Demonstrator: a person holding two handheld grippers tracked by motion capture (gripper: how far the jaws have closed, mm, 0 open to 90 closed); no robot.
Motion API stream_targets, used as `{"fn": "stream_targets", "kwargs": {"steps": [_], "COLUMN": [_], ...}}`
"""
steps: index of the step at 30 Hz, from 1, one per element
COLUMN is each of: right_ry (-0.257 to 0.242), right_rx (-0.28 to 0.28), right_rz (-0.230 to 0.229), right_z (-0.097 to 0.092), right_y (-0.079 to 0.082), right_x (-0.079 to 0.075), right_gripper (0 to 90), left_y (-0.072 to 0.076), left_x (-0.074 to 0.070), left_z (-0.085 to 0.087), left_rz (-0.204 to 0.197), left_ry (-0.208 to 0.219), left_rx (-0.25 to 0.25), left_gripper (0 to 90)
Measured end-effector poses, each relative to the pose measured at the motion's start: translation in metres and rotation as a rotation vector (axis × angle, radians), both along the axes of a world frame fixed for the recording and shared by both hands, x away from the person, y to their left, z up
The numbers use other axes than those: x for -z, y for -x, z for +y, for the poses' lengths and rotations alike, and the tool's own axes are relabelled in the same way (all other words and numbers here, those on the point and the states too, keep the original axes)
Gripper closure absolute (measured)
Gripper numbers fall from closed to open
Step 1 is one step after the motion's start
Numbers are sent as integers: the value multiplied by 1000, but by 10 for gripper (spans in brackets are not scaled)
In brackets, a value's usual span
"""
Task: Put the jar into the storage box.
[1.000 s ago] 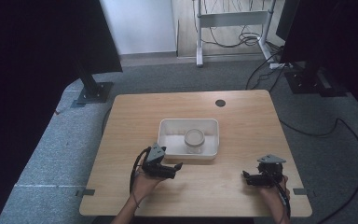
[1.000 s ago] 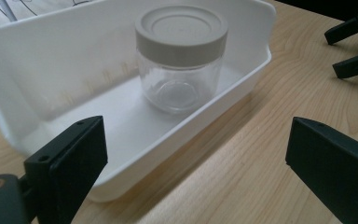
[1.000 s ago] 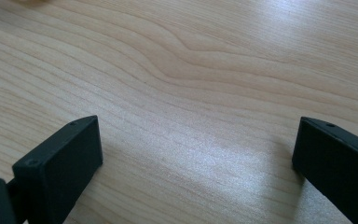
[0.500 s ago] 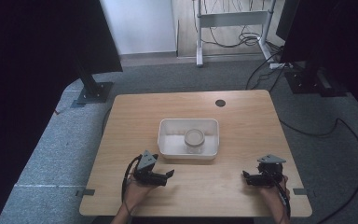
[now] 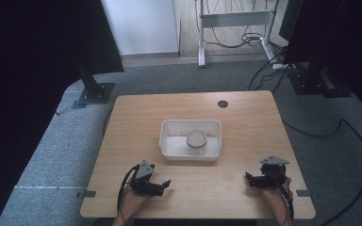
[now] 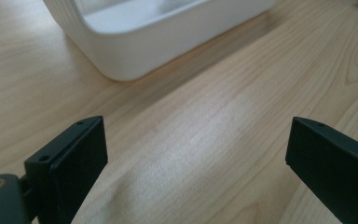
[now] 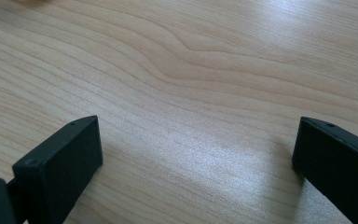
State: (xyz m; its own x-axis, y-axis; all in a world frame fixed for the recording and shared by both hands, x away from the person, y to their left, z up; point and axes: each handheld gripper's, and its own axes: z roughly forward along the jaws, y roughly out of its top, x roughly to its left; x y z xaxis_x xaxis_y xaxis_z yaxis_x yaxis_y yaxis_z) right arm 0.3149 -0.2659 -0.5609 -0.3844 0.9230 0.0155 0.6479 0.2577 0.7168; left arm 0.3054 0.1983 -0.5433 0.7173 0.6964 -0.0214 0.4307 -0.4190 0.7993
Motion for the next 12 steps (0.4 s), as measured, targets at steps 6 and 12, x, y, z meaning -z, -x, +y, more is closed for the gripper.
{"fn": "stream_targets", "kwargs": {"steps": [6, 12], "right_ry": [-1, 0], "right_rx": [0, -1], "right_rz": [0, 0], "right_z": [0, 0], "right_y": [0, 0], "right_x": [0, 0], "right_gripper": [10, 11], "left_y": [4, 5], "left_x": [6, 8], "left_z": [2, 0], "left_rz": [22, 33], "left_ry": [-31, -53], "left_rx": [8, 16], "left_gripper": [55, 55]}}
